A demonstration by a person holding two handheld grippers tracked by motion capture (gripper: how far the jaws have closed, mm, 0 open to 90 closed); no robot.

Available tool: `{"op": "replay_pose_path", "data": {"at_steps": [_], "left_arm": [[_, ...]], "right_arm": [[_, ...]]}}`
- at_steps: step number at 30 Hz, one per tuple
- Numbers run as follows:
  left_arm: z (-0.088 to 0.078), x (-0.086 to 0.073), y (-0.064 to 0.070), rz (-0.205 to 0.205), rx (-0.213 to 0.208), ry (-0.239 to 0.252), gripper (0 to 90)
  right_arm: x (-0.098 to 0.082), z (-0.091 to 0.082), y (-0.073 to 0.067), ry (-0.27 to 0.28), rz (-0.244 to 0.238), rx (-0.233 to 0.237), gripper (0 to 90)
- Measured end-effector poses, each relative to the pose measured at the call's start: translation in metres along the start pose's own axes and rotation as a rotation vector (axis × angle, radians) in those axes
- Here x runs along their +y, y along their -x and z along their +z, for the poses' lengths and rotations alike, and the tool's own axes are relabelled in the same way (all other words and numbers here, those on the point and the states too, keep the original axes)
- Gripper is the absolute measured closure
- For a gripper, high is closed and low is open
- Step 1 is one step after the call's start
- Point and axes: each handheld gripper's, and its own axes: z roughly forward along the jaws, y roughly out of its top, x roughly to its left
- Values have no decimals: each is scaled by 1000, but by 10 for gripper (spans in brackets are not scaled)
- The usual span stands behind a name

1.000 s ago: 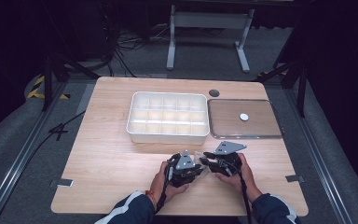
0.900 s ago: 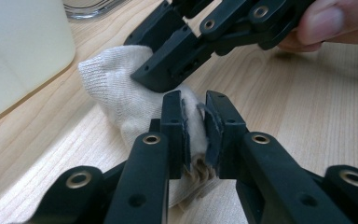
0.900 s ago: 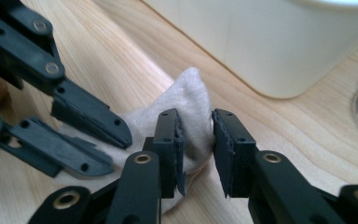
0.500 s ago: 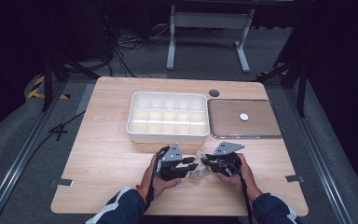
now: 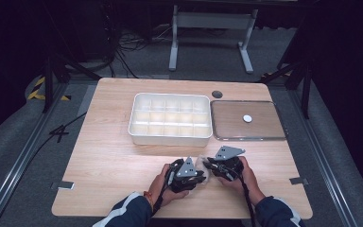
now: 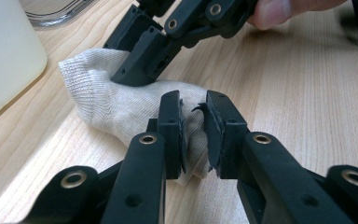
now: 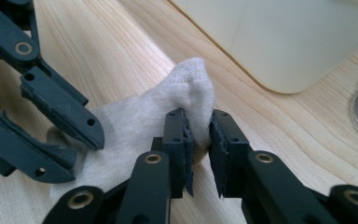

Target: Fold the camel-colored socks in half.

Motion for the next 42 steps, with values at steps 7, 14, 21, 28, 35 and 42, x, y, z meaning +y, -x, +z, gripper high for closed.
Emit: {"op": "replay_pose_path", "data": {"at_steps": [7, 14, 21, 28, 35, 42], "left_arm": [[0, -1, 0, -6, -4, 0, 773], [1, -1, -2, -27, -17, 9, 775], [1, -1, -2, -30, -16, 10, 775], [1, -2, -1, -28, -5, 15, 776], [1, -1, -1, -21, 0, 2, 776], [2, -1, 0, -13, -2, 9, 776]], "right_arm": [[3, -2, 10, 4, 28, -67, 813], [23, -16, 10, 129, 4, -2, 796], [26, 3, -2, 61, -62, 91, 787], [21, 19, 12, 37, 6, 88, 788], [17, 21, 16, 22, 36, 6, 789], [13, 18, 26, 9, 60, -69, 775]]}}
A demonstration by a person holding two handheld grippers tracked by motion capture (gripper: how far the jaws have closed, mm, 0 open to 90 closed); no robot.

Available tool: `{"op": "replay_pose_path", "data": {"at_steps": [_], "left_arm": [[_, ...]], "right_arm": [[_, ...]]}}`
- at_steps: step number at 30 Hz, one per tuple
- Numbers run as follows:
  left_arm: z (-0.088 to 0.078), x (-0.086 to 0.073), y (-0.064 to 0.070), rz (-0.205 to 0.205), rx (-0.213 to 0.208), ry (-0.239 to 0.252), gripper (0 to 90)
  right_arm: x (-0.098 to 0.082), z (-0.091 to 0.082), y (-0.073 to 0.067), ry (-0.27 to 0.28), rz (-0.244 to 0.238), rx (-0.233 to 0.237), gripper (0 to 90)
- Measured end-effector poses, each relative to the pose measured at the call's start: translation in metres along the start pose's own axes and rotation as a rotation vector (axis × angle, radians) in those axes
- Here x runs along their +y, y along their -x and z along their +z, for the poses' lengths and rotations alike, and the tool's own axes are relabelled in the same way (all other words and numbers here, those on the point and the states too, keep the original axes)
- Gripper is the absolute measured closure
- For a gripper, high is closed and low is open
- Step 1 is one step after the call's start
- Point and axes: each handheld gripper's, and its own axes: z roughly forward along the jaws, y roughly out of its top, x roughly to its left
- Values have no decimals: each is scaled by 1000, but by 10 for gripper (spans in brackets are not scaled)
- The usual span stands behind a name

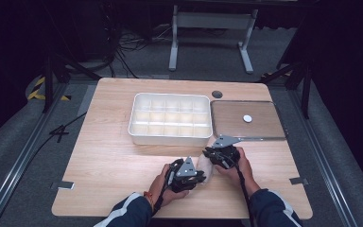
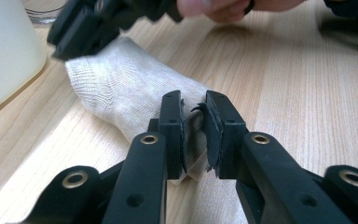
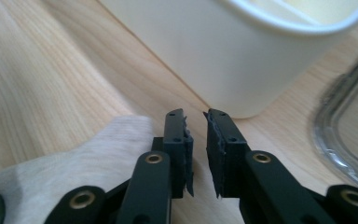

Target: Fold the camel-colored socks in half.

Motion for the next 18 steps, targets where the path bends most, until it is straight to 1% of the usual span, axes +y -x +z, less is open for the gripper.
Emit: {"op": "replay_pose_path", "data": {"at_steps": [2, 3, 4, 5, 6, 7, 8, 9, 10, 11, 13, 14, 16, 18], "left_arm": [[0, 0, 0, 1, 0, -1, 776], [0, 0, 0, 1, 0, -1, 776], [0, 0, 0, 6, 4, -4, 775], [0, 0, 0, 3, 4, -1, 775], [0, 0, 0, 4, 4, -2, 775], [0, 0, 0, 4, 4, -2, 775], [0, 0, 0, 1, 3, 0, 775], [0, 0, 0, 2, 2, 0, 775], [0, 0, 0, 7, 4, -4, 775], [0, 0, 0, 7, 5, -4, 776], [0, 0, 0, 9, 3, -4, 775], [0, 0, 0, 3, 1, -3, 775], [0, 0, 0, 1, 3, -1, 775], [0, 0, 0, 5, 4, -2, 775]], "right_arm": [[2, -8, 2, 28, 16, 11, 765], [2, -8, 2, 28, 16, 11, 765], [4, -17, 2, 54, -2, 24, 734], [4, -17, 2, 54, -2, 24, 734], [5, -28, 0, 68, -22, 32, 711], [5, -28, 0, 68, -22, 32, 711], [6, -33, -1, 75, -33, 26, 711], [5, -44, -2, 101, -26, 56, 724], [5, -44, -2, 101, -26, 56, 724], [5, -47, -4, 110, -25, 74, 741], [5, -49, -10, 114, -56, 117, 774], [4, -47, -14, 107, -70, 135, 794], [4, -42, -21, 80, -97, 167, 843], [2, -34, -25, 42, -131, 184, 879]]}}
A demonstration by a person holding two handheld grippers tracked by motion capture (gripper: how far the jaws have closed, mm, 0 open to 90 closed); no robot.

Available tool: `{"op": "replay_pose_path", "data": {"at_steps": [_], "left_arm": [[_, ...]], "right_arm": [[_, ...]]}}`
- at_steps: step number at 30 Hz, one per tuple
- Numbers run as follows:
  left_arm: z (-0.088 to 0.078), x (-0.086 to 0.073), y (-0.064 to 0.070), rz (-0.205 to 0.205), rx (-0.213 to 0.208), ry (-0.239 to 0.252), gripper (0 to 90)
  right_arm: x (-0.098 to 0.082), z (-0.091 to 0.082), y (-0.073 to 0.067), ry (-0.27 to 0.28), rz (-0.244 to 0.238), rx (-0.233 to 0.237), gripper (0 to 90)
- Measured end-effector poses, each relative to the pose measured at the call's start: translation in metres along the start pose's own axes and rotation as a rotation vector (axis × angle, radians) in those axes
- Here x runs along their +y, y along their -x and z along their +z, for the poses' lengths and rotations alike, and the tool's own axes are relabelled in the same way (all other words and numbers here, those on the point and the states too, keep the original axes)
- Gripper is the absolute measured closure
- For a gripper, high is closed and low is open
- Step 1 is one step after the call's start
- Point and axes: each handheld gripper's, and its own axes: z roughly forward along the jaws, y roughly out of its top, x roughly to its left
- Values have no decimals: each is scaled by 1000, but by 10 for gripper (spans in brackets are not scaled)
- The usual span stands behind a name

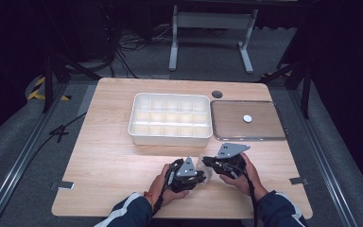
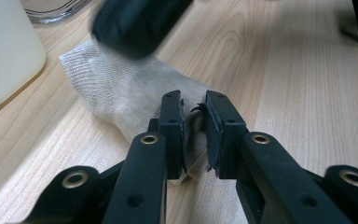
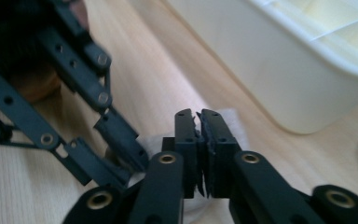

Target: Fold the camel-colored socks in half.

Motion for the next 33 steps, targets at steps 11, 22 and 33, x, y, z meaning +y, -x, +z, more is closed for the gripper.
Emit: {"op": "replay_pose_path", "data": {"at_steps": [11, 22, 33], "left_arm": [[0, 0, 0, 2, 0, -7, 776], [1, 0, 1, 3, 1, -6, 776], [0, 1, 1, -3, -3, -8, 776]], "right_arm": [[-9, 20, 7, -113, 52, -128, 896], [-14, 27, 13, -127, 144, -179, 900], [-5, 3, 11, 17, 86, -158, 822]]}}
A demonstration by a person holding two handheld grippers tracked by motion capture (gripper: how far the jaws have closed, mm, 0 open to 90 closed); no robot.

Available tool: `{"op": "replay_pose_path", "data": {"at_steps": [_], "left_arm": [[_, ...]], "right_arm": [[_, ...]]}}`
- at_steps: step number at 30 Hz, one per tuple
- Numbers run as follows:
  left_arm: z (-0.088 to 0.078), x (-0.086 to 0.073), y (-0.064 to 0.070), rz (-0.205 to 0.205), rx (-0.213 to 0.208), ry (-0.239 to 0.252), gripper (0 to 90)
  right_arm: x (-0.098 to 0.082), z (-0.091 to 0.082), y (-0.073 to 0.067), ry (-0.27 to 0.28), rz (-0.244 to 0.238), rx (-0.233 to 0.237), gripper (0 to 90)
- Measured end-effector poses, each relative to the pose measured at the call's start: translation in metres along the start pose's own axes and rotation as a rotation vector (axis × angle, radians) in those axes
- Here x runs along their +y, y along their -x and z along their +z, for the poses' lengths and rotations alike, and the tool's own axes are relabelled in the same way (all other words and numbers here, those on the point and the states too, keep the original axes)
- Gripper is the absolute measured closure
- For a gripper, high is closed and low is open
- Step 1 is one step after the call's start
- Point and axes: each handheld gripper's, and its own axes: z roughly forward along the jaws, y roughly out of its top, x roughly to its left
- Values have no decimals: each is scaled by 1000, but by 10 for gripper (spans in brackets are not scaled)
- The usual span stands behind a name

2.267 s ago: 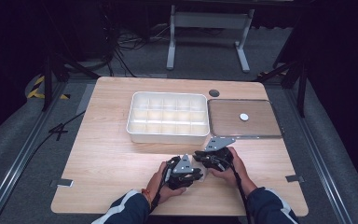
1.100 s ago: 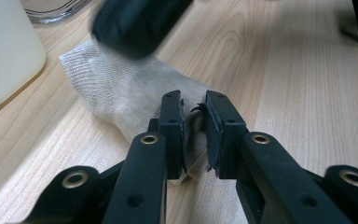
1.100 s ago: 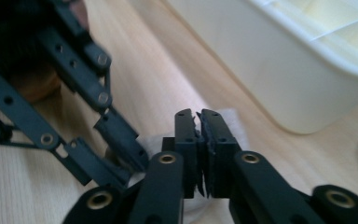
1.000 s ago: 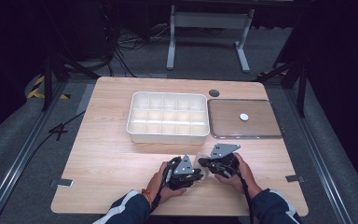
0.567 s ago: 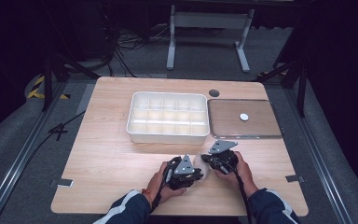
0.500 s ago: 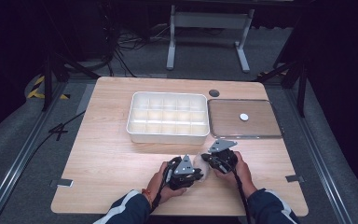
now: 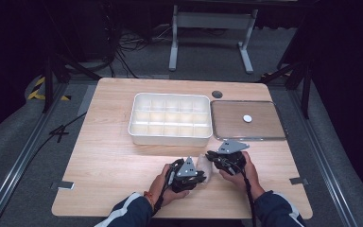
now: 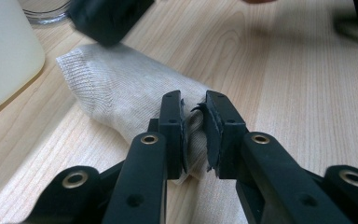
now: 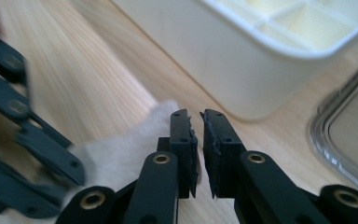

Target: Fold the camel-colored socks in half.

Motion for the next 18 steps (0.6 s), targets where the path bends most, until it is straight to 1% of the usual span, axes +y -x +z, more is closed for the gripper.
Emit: {"op": "replay_pose_path", "data": {"at_steps": [1, 2, 4, 5, 7, 8, 9, 10, 13, 15, 18], "left_arm": [[0, 0, 0, 0, 0, 0, 776], [0, 0, 0, -1, -1, 0, 776], [0, 0, 0, -2, -1, 6, 776], [0, 0, -1, 7, 0, 2, 776], [0, 0, -1, 6, -1, 3, 776], [0, 0, -2, 13, 1, -2, 776], [0, 0, -1, 8, 0, 3, 776], [0, 0, -1, 4, 2, 2, 776], [0, 0, -1, 8, 2, 3, 776], [0, 0, -1, 4, 4, 2, 776], [0, 0, -1, -2, 1, 6, 776]], "right_arm": [[4, -3, -2, 46, 2, 38, 824], [5, -1, -4, 47, -2, 64, 824], [4, 7, -9, 11, -21, 88, 832], [4, 11, -11, -8, -36, 90, 841], [3, 18, -11, -33, -32, 86, 853], [3, 20, -9, -38, -16, 89, 860], [2, 22, -8, -50, -4, 88, 876], [1, 24, -8, -56, -4, 83, 885], [2, 26, -8, -68, -3, 69, 892], [3, 27, -9, -76, -13, 55, 894], [2, 28, -5, -75, -1, 38, 896]]}}
